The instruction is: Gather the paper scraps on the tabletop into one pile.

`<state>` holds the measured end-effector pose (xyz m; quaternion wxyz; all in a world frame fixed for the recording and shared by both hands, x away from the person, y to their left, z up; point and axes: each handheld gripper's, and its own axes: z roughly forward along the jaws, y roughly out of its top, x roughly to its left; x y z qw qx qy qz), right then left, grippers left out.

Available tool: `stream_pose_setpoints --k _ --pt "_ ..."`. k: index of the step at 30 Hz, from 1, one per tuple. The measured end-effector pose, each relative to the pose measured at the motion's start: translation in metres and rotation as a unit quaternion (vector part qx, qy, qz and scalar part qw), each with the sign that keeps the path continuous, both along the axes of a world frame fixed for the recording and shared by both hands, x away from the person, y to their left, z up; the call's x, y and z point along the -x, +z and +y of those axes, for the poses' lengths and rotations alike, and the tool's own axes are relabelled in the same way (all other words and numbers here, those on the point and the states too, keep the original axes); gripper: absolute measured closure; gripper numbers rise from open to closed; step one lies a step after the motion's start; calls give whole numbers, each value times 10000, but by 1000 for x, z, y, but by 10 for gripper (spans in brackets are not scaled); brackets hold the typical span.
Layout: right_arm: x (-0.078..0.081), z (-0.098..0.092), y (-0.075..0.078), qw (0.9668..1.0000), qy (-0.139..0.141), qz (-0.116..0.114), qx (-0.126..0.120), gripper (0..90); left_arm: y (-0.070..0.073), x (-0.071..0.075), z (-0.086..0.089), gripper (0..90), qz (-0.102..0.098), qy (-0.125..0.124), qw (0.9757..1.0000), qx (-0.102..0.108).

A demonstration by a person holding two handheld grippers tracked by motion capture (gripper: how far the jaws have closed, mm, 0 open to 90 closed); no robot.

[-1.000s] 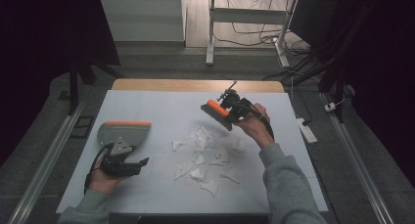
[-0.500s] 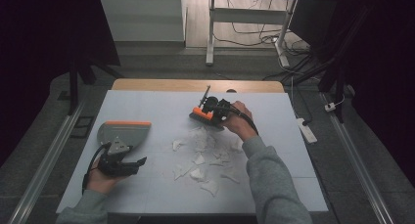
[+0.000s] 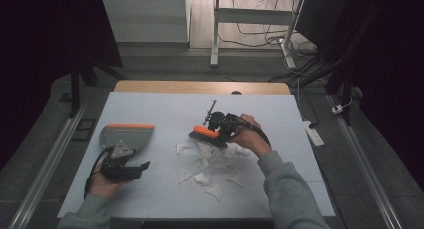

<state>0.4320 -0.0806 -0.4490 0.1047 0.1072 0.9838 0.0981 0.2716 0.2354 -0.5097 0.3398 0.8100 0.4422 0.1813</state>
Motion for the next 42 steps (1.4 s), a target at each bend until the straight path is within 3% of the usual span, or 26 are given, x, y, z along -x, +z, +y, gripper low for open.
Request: stream_pose_setpoints --k 3,5,11,14,19,26,31,33,35,39,42 --pt "5 -6 5 9997 -34 -28 -230 702 0 0 -1 305 -11 -9 10000 -8" --pt "6 -10 11 9985 -272 -167 -437 702 0 0 -1 305 -9 -9 10000 -20" --pt "-1 -22 26 9903 -771 -345 -1101 702 0 -1 0 306 1 1 10000 -8" --pt "1 -20 29 9873 -896 -362 -1260 702 0 -1 0 306 -4 3 10000 -4" --pt "11 -3 33 9823 -980 -217 -1581 702 1 -3 1 306 -26 11 10000 14" --pt "23 46 25 9737 -1029 332 -2007 701 0 -4 1 306 -24 3 10000 20" --pt "25 88 8 9712 -969 545 -2107 701 0 -3 3 306 -60 34 10000 54" --pt "24 103 0 9669 -1012 760 -2213 702 1 -3 4 308 -71 33 10000 58" --pt "21 111 -9 9653 -1050 849 -2233 702 0 -3 3 308 -72 23 10000 46" --pt "12 109 -21 9633 -1356 914 -2127 702 1 -2 4 308 -120 9 9999 42" --pt "4 88 -23 9599 -1649 920 -2074 702 2 -1 4 310 -177 17 9998 59"
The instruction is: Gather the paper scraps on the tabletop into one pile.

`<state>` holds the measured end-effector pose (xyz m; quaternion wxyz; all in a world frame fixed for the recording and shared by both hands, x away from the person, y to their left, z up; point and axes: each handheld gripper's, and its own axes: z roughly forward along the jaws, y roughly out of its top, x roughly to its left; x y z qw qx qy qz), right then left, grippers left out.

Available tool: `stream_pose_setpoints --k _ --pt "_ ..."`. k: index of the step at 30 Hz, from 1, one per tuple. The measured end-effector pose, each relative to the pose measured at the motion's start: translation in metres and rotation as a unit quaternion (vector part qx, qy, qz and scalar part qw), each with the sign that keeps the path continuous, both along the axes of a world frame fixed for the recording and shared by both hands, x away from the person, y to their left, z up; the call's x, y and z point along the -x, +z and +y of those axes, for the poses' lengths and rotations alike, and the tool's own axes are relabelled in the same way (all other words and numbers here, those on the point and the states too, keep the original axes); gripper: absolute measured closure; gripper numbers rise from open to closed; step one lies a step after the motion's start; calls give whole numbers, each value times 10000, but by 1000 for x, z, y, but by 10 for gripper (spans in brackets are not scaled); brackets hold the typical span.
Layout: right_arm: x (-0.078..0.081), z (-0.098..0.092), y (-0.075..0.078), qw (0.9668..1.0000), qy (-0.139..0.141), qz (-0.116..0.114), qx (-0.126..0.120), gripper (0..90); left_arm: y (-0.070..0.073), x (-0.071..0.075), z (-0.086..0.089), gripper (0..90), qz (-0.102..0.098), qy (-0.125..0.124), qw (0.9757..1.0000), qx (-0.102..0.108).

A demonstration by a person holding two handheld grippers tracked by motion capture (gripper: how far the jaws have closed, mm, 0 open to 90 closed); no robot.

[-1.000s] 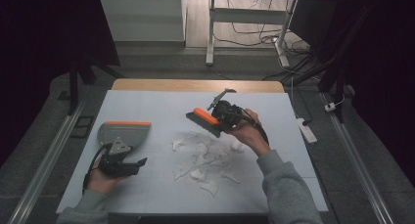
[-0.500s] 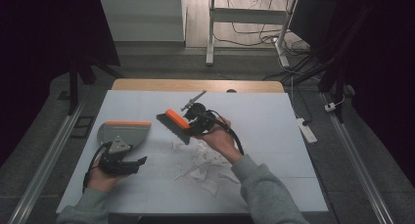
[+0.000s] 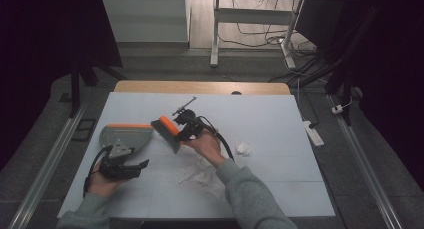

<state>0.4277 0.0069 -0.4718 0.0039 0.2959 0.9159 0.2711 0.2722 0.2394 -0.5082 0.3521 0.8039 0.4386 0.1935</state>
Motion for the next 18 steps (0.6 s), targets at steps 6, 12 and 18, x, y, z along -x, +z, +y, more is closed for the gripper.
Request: stream_pose_setpoints --k 6,12,18 --pt "1 -45 8 9990 -343 -42 273 702 -1 -1 -3 310 22 -49 10000 -69" --pt "10 -59 23 9994 -223 -206 193 702 -1 -3 -4 310 39 -73 9999 -75" --pt "-3 -62 41 9978 -392 -410 -335 701 -1 -2 -4 309 32 -66 9999 -73"
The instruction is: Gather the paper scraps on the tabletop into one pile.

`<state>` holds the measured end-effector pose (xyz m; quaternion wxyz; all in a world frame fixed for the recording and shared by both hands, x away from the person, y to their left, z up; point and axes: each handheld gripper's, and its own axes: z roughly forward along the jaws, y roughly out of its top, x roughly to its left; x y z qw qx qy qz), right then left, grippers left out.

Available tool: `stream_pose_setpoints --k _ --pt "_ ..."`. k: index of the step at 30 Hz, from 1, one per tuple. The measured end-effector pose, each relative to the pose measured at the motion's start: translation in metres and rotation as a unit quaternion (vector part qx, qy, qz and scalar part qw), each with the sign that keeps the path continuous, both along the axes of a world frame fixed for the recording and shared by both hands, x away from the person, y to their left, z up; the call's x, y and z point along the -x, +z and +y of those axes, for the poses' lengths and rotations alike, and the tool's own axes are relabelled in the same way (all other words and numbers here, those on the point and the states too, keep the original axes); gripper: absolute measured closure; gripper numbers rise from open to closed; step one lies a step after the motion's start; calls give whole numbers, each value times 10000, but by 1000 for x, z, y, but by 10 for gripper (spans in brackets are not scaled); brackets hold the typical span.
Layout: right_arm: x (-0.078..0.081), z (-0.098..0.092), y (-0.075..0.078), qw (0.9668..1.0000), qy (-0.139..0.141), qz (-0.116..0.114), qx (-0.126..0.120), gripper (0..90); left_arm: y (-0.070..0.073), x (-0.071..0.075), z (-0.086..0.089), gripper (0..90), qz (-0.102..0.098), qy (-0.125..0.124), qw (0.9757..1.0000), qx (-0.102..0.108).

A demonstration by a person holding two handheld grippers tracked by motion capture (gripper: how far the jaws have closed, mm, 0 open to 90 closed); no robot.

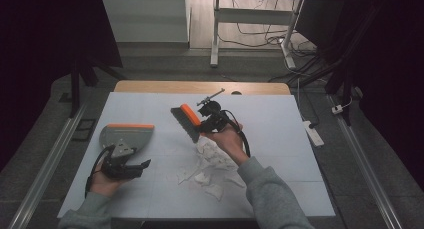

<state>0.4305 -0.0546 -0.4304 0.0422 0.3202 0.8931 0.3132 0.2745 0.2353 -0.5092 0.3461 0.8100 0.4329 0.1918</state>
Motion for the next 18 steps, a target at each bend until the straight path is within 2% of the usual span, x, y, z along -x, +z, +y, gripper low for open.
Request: stream_pose_setpoints --k 4,6,10,11,13,14,16,18 --pt "-18 4 -4 9996 -207 -72 -193 701 0 0 0 309 8 -3 10000 -14" --pt "-28 9 -12 9994 -312 -92 -155 701 0 0 0 309 6 -5 10000 -11" --pt "-42 15 -34 9986 -425 287 -114 701 0 0 1 309 2 -8 10000 19" --pt "-43 15 -38 9985 -413 346 -44 701 0 0 1 310 8 -13 10000 33" --pt "-42 10 -38 9984 -479 275 157 702 0 1 2 309 8 -23 10000 57" --pt "-42 4 -38 9980 -498 312 233 702 0 1 2 309 19 -33 10000 66" --pt "-39 -6 -36 9973 -565 347 321 702 -1 0 2 309 28 -22 10000 55" --pt "-32 -17 -32 9973 -513 344 396 702 -1 -1 0 309 60 -25 10000 31"
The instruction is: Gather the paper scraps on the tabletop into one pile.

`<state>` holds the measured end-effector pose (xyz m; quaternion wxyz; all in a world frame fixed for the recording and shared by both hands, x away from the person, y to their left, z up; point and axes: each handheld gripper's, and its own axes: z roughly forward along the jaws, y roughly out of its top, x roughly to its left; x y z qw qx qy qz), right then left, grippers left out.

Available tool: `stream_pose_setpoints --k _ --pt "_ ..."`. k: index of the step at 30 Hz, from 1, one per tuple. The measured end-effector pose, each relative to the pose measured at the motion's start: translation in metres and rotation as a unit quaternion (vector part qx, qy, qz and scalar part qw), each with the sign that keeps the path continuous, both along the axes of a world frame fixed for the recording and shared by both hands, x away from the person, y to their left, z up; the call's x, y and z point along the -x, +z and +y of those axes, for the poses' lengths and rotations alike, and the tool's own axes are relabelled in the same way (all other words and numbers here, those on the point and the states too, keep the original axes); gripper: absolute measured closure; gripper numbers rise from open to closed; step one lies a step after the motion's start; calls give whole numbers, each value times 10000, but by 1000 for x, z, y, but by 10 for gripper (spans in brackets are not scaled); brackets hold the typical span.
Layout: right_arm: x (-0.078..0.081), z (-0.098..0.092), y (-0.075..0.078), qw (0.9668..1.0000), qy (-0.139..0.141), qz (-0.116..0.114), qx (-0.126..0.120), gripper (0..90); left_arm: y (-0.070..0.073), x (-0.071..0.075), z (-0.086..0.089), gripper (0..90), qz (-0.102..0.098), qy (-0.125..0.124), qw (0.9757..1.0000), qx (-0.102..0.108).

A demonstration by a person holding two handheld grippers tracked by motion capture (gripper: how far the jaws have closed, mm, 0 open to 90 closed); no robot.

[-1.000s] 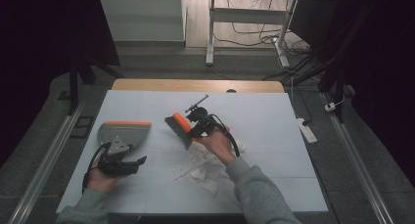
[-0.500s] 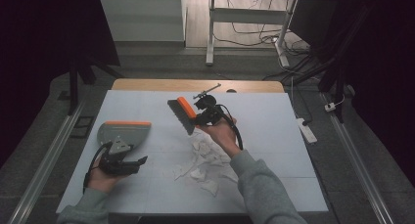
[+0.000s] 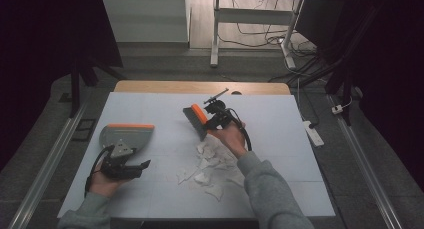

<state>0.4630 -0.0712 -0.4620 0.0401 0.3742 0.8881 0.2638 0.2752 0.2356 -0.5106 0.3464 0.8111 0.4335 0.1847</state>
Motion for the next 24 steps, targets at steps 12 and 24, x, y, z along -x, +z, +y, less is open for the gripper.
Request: stream_pose_setpoints --k 12,24 --pt "36 -67 65 9962 -140 -822 -239 701 1 1 0 309 -32 -1 10000 -23" --pt "51 -159 25 9884 -1025 -325 1073 701 1 0 -4 309 -26 -16 10000 -31"
